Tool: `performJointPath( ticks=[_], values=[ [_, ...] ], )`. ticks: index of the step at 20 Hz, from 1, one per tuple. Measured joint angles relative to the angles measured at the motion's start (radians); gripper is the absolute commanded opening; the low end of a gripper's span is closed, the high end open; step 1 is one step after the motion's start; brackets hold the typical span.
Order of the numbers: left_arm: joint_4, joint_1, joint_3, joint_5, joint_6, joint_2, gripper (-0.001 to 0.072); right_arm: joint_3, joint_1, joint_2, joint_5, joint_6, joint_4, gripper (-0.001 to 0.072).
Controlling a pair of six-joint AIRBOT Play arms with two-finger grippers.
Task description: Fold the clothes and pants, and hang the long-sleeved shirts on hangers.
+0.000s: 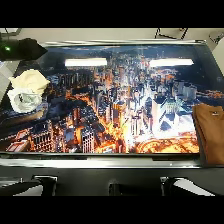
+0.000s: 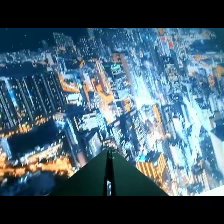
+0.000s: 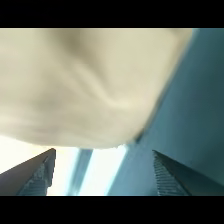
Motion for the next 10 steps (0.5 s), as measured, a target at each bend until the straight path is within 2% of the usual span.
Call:
performJointPath(
  ticks=[3,5,6,7,8,10],
  values=[
    [0.024,-0.019,0.039,0.14,0.023,-0.001,0.0024,0.266,0.035,0.003,-0.186,-0.068,0.166,0.069],
    [0.182,-0.047,0.053,0.225,-0.022,-0.016,0.0026,0.42,0.128,0.006,-0.334,-0.123,0.259,0.0661],
    [0.279,-0.056,0.056,0.233,-0.068,-0.031,0.0055,0.471,0.192,0.006,-0.384,-0.14,0.286,0.0652],
    [0.368,-0.06,0.06,0.214,-0.111,-0.054,0.0292,0.509,0.271,0.004,-0.409,-0.15,0.304,0.0655],
    [0.433,-0.06,0.061,0.161,-0.145,-0.08,0.072,0.528,0.348,-0.003,-0.406,-0.156,0.306,0.0664],
    [0.493,-0.054,0.046,-0.014,-0.187,-0.142,0.0713,0.527,0.507,-0.039,-0.322,-0.144,0.271,0.0665]
  ],
)
